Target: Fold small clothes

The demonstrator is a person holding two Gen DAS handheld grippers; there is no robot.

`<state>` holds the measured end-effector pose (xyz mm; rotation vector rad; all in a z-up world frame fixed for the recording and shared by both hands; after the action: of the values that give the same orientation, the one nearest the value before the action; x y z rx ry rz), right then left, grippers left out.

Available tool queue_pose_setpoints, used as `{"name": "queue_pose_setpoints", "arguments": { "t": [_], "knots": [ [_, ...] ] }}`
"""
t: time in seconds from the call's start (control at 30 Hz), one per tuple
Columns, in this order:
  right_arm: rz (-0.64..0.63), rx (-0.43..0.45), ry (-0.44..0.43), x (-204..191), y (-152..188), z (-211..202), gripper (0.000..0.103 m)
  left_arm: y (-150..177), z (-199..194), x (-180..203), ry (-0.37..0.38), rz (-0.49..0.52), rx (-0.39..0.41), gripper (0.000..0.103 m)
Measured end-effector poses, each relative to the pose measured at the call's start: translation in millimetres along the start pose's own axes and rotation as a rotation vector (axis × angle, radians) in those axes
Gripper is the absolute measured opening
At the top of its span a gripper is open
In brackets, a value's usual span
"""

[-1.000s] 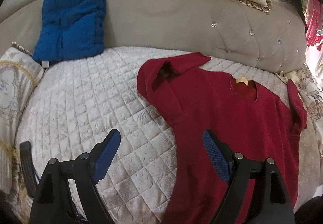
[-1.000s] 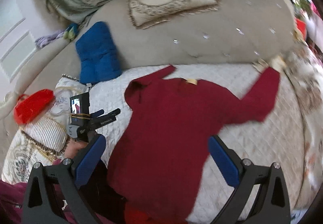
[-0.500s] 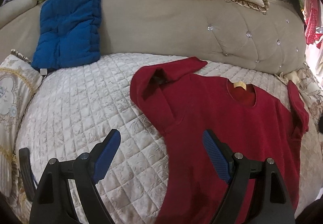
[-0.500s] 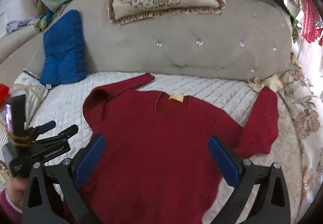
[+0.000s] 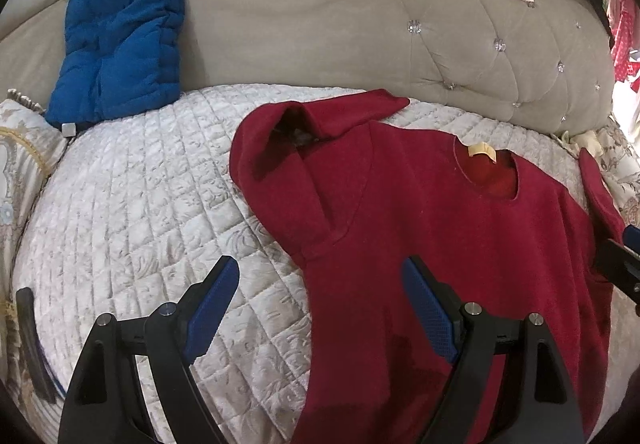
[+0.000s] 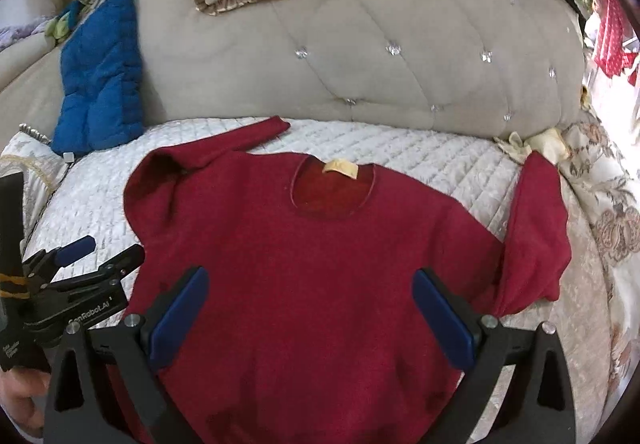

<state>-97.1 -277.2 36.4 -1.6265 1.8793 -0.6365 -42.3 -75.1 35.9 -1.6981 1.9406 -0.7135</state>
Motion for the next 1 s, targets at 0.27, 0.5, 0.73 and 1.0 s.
{"name": "queue_pose_setpoints", "arguments": {
  "t": [0.27, 0.5, 0.73, 1.0],
  "knots": [
    [0.023, -0.038, 0.038, 7.6, 6.6, 22.9, 0.103, -1.4, 11.7, 2.4, -0.01, 0.006, 0.005, 0.065],
    [0.04, -0.06, 0.055, 10.5, 4.2, 39.4, 0.103, -8.9, 24.1, 4.3, -0.017, 0.029, 0.01, 0.065],
    [0.032, -0.052, 0.067, 1.5, -4.1, 51.9, 0.103, -12.7, 35.5, 1.3, -0.024, 0.037, 0.019, 0.065],
    [0.033, -0.072, 0.062, -5.0, -7.6, 69.7, 0.103, -13.1, 43.4, -3.3, -0.016, 0.017, 0.009, 0.064]
  ]
}}
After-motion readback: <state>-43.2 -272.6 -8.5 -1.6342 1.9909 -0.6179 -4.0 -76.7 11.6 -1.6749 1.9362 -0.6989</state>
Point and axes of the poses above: each gripper's, at about its wrist camera, not at the fingertips, and z roughly the way its jaws point, x to its right, y to its underside, the point moved 5 cm from there along z, roughly the way its jaws point, and after that the axes turned 2 degrees about -y, right-handed, at the moved point
